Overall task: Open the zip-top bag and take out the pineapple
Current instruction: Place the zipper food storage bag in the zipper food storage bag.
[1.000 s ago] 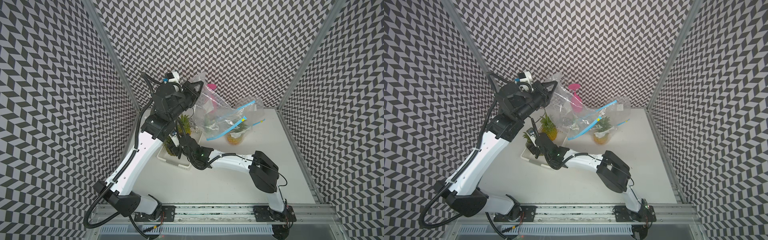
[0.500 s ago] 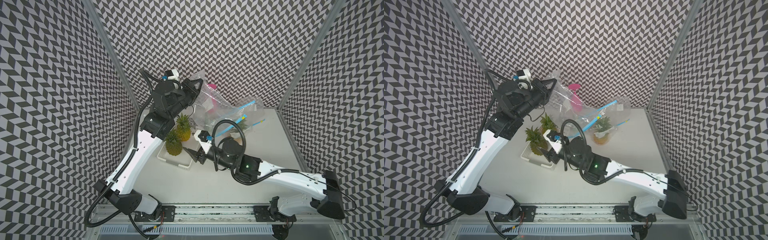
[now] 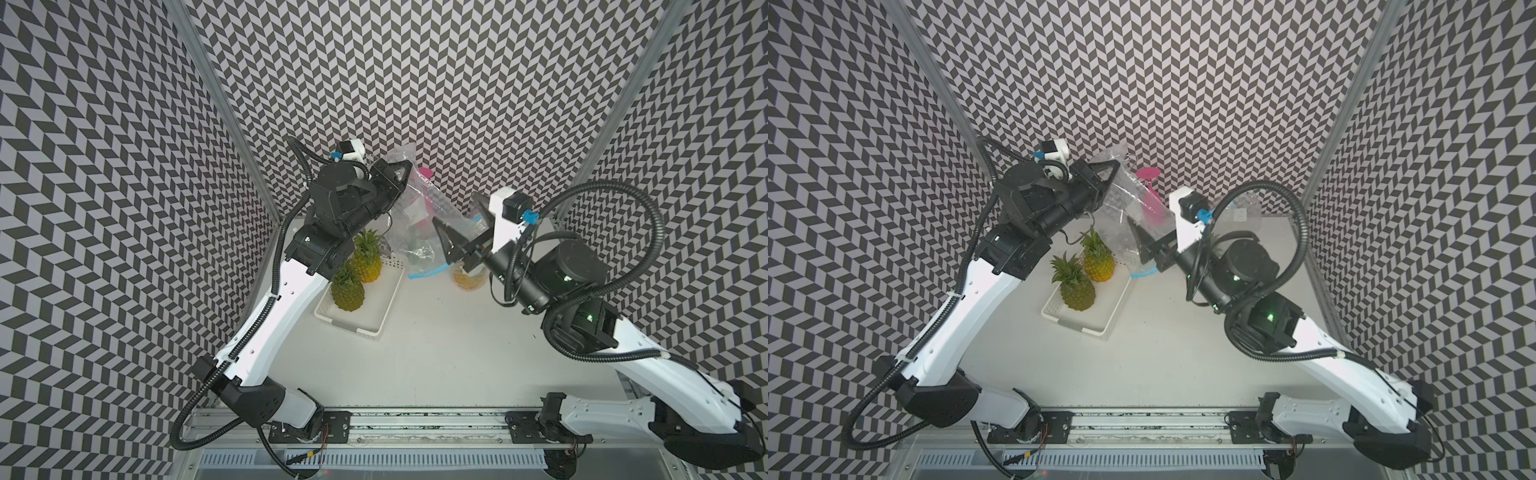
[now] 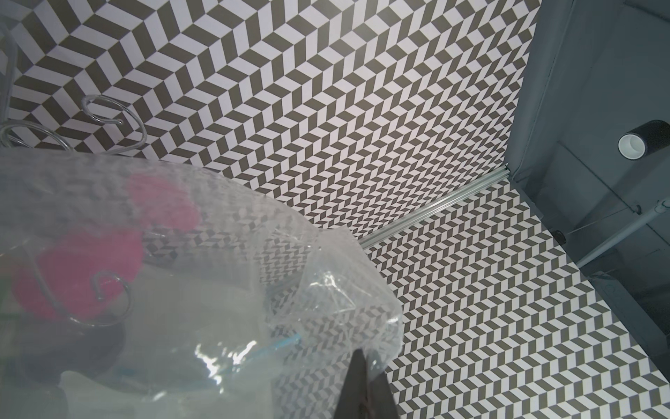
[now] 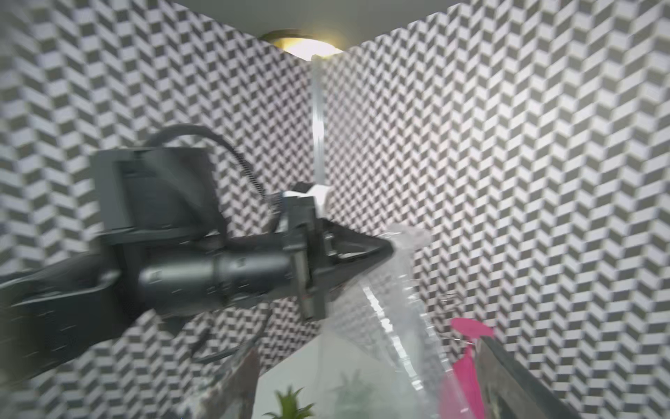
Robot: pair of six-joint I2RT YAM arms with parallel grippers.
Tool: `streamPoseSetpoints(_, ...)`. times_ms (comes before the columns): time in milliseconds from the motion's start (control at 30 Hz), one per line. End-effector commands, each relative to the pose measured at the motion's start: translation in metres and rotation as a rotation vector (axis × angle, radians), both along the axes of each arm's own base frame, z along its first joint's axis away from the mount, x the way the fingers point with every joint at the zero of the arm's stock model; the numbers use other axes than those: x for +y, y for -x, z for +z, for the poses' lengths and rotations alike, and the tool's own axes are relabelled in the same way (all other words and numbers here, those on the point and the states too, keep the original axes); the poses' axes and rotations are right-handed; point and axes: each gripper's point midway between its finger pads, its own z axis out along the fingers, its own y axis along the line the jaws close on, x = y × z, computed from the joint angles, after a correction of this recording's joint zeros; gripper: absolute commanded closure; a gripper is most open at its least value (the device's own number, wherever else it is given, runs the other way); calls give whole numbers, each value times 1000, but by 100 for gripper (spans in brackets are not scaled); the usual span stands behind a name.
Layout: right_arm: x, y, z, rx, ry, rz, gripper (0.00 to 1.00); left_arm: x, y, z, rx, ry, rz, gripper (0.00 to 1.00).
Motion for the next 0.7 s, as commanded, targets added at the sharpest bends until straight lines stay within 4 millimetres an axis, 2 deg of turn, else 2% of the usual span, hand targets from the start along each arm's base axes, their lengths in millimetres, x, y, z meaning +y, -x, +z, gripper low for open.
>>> streamPoseSetpoints(0, 5, -35, -34, 108, 115, -57, 6, -3, 5, 8, -28, -17, 3, 100)
streamPoseSetpoints(67, 9, -51, -46, 162, 160, -53, 6, -6, 7, 9, -32, -21, -5, 100)
streamPoseSetpoints(133, 16, -60, -54, 203, 175, -5, 8, -9, 10, 11, -39, -22, -10, 100)
streamPoseSetpoints(233, 25, -66, -62, 253, 167, 41, 20, -14, 12, 13, -47, -30, -22, 100)
streamPoseSetpoints(300, 23, -73, -65, 278, 151, 24, 43, -18, 14, 14, -54, -34, -30, 100)
streamPoseSetpoints(333, 18, -77, -63, 284, 133, 8, 61, -19, 15, 16, -59, -36, -33, 100)
streamPoseSetpoints(367, 11, -81, -59, 280, 109, -15, 74, -20, 18, 18, -70, -38, -37, 100)
streamPoseSetpoints(400, 6, -83, -54, 271, 89, -30, 80, -22, 20, 20, -80, -40, -41, 100)
streamPoseSetpoints(467, -10, -91, -40, 262, 34, -85, 99, -25, 26, 27, -112, -44, -50, 74)
streamPoseSetpoints(567, -36, -104, -19, 252, -58, -130, 100, -24, 34, 37, -153, -42, -45, 46)
streamPoseSetpoints(633, -53, -111, -3, 224, -127, -151, 100, -23, 38, 43, -180, -43, -35, 36)
streamPoseSetpoints(667, -61, -115, 4, 215, -157, -158, 100, -21, 40, 46, -191, -42, -31, 36)
